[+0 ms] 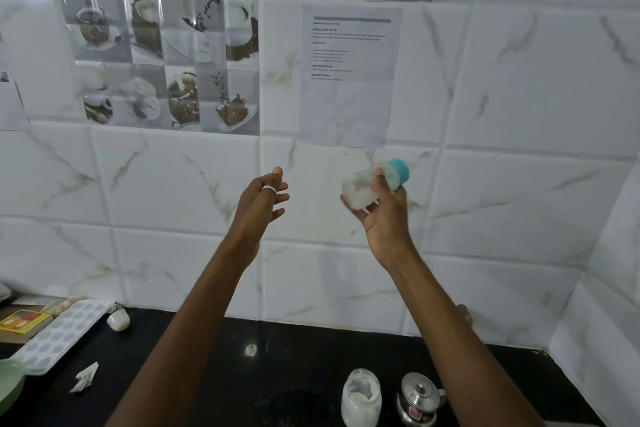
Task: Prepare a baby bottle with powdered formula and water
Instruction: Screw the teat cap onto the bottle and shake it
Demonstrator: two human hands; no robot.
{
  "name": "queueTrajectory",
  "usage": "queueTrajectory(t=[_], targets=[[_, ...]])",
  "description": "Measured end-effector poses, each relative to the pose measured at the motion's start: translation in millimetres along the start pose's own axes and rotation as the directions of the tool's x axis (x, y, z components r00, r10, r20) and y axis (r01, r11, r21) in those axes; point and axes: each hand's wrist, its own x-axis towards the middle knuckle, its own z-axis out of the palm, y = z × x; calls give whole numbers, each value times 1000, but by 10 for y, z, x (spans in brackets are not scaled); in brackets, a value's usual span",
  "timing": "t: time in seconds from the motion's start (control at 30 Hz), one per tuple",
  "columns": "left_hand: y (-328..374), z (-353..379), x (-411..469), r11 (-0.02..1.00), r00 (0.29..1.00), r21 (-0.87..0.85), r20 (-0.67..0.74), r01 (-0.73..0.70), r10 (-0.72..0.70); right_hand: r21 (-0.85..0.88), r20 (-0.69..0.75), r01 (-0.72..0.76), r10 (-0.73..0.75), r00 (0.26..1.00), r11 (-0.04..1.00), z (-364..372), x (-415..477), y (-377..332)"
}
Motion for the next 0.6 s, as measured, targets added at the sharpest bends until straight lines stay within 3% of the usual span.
queueTrajectory(t=[0.1,0.13,0.27,0.33,0.43,0.47,0.6], targets=[[1,48,16,1000,1000,-6,-1,7,-7,-307,128,-114,160,979,945,-14,-147,156],[-10,64,17,1000,1000,-6,2,9,-9,-325,148,-109,164,975,939,-35,-159,181],[-64,31,12,1000,1000,0,10,7,-7,97,-23,-20,22,999,995,-77,-17,88],[-71,5,26,1000,1000,1,-1,8,-8,62,-31,-23,25,999,998,-65,-20,114],[-81,39,36,1000,1000,-8,-4,16,-16,-267,103,-140,172,980,954,-42,-135,179],[-86,52,35,1000,1000,-9,-1,16,-16,-272,114,-133,169,979,953,-48,-129,163],[-102,39,36,1000,1000,-5,3,3,-3,72,-40,-21,24,999,997,-87,42,56]])
